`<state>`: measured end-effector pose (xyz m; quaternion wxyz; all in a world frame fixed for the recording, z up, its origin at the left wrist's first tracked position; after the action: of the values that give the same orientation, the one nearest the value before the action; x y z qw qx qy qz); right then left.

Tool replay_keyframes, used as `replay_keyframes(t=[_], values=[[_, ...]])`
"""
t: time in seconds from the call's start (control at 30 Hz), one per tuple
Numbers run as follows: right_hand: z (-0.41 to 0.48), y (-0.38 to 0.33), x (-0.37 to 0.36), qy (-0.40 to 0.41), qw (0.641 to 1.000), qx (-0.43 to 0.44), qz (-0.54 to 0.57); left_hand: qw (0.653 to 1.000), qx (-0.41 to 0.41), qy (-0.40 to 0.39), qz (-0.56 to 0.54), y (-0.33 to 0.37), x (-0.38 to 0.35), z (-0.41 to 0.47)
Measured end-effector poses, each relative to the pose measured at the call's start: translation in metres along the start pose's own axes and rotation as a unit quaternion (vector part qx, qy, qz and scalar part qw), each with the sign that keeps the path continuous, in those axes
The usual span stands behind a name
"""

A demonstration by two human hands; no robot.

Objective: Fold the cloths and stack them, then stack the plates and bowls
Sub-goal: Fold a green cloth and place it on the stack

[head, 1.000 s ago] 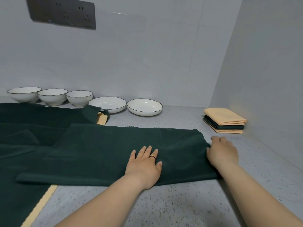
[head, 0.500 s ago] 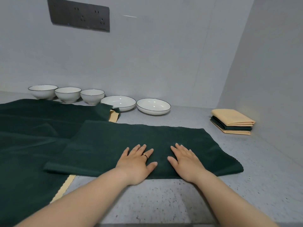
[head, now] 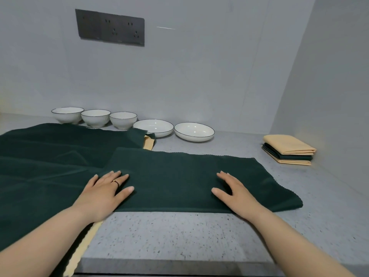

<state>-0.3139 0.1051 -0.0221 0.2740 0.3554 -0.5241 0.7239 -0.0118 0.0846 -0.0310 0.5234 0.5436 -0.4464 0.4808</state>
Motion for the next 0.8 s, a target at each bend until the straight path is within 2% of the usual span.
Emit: replay_keyframes(t=[0.07,0.13,0.23,0.33,0.4,0.43,0.53,0.67,0.8], values=[[-0.013,-0.005,0.005,0.004,0.998,0.03,0.059,0.996,-0.06,0.033,-0.048,0.002,0.005,-0.005],[-0.024,-0.007,0.004,-0.038,0.997,0.069,-0.007,0.986,-0.133,0.046,-0.085,0.01,0.009,-0.014],[-0.031,-0.008,0.007,-0.068,0.985,0.099,-0.125,0.977,-0.192,0.034,-0.089,0.027,0.007,-0.03],[-0.032,-0.011,0.017,-0.085,0.961,0.096,-0.245,0.969,-0.235,0.073,-0.016,0.043,0.008,-0.036],[-0.032,-0.011,0.02,-0.091,0.947,0.091,-0.293,0.957,-0.255,0.132,0.028,0.046,0.002,-0.03],[-0.033,-0.01,0.021,-0.093,0.944,0.091,-0.303,0.956,-0.253,0.134,0.058,0.046,0.001,-0.028],[-0.038,-0.004,0.023,-0.099,0.944,0.091,-0.302,0.954,-0.238,0.122,0.132,0.045,-0.007,-0.027],[-0.049,-0.006,0.04,-0.144,0.953,0.062,-0.261,0.948,-0.254,0.141,0.128,0.04,-0.005,-0.039],[-0.058,-0.011,0.062,-0.223,0.956,0.022,-0.19,0.966,-0.256,0.012,0.016,0.048,0.025,-0.052]])
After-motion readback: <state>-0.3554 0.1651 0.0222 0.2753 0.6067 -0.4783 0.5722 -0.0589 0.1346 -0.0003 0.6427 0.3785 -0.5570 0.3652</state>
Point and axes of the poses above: each hand's wrist, its own z-axis towards the middle knuckle, its own x-axis out of the back of the hand, y = z × x, the point moved 2 cm from there along z, towards the middle knuckle, and after that the axes turned 12 degrees about x, right-handed, at the moved point
